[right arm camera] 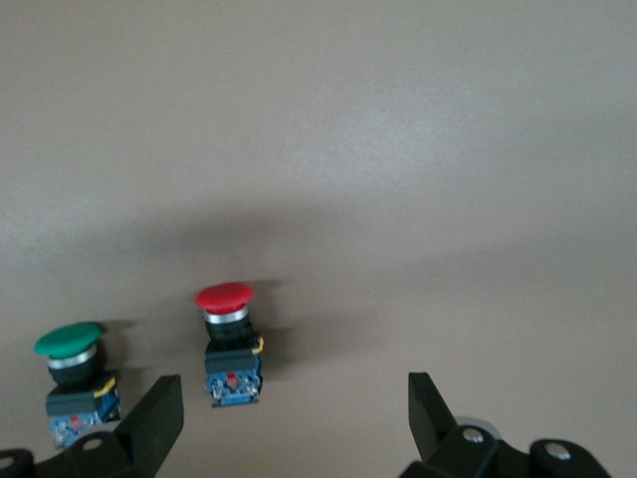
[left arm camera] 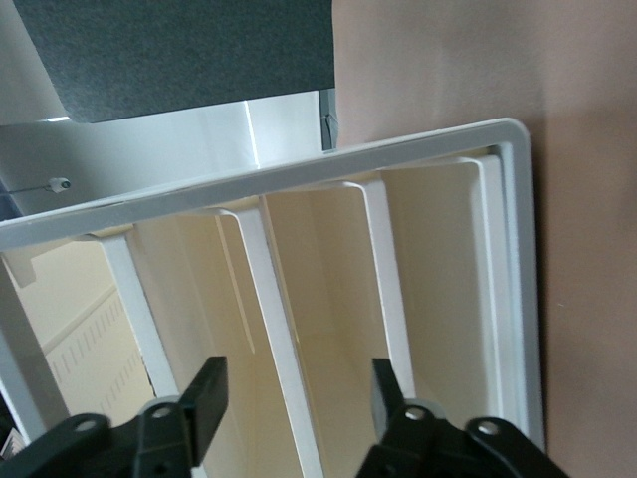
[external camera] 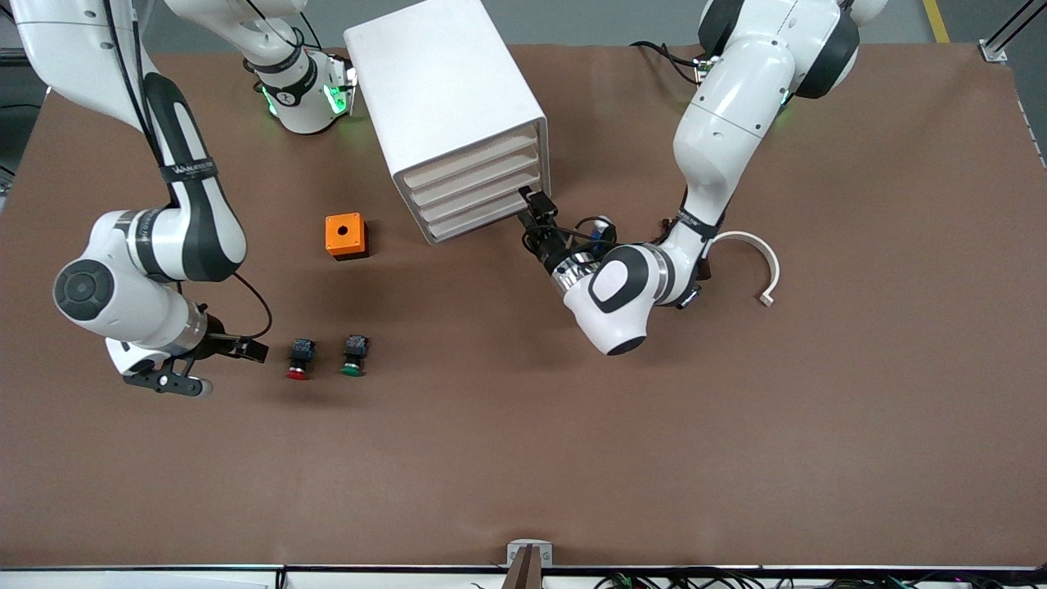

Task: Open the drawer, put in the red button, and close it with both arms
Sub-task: 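Grasp the drawer handle with the left gripper while the right gripper reaches the red button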

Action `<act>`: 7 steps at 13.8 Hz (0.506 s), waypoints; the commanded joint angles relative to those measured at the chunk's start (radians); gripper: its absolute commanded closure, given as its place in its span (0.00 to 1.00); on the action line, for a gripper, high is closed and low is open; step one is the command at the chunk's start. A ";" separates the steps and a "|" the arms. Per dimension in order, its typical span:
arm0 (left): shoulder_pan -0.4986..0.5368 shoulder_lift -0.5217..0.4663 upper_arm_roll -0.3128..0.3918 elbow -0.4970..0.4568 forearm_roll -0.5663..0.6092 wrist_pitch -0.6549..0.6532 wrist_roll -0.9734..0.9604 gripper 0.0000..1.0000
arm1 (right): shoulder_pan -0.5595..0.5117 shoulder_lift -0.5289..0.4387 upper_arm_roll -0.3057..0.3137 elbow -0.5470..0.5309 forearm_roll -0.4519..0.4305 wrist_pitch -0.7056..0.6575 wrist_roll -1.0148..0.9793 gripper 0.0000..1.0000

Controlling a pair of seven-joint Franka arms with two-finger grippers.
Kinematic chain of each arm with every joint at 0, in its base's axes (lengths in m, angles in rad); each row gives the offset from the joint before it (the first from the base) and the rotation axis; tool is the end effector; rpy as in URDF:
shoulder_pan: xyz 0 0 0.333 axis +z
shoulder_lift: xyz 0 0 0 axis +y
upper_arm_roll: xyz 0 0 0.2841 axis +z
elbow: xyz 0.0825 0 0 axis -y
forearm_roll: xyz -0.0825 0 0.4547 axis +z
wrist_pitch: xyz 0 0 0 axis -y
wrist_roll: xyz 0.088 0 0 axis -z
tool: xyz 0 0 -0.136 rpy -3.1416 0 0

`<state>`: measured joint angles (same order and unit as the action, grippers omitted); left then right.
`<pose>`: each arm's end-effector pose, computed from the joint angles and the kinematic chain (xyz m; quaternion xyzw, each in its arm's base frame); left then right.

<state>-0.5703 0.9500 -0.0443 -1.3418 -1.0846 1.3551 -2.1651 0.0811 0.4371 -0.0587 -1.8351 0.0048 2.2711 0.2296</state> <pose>0.4755 -0.4945 0.1075 -0.4484 -0.6199 0.5777 0.2846 0.6834 0.0157 0.1895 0.9947 -0.1022 0.0012 0.0105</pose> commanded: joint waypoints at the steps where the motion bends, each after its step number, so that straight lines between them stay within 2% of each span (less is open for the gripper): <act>1: -0.003 0.024 -0.022 0.018 -0.020 -0.036 -0.024 0.40 | 0.014 -0.005 -0.003 -0.079 0.015 0.118 0.039 0.00; 4: -0.010 0.038 -0.042 0.018 -0.018 -0.042 -0.050 0.40 | 0.048 0.021 -0.001 -0.140 0.015 0.234 0.120 0.00; 7: -0.042 0.058 -0.045 0.018 -0.018 -0.056 -0.064 0.40 | 0.065 0.054 -0.001 -0.150 0.015 0.284 0.152 0.00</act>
<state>-0.5914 0.9886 -0.0887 -1.3423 -1.0846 1.3197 -2.2042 0.1351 0.4811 -0.0569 -1.9753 0.0098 2.5282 0.3561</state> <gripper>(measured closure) 0.401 0.000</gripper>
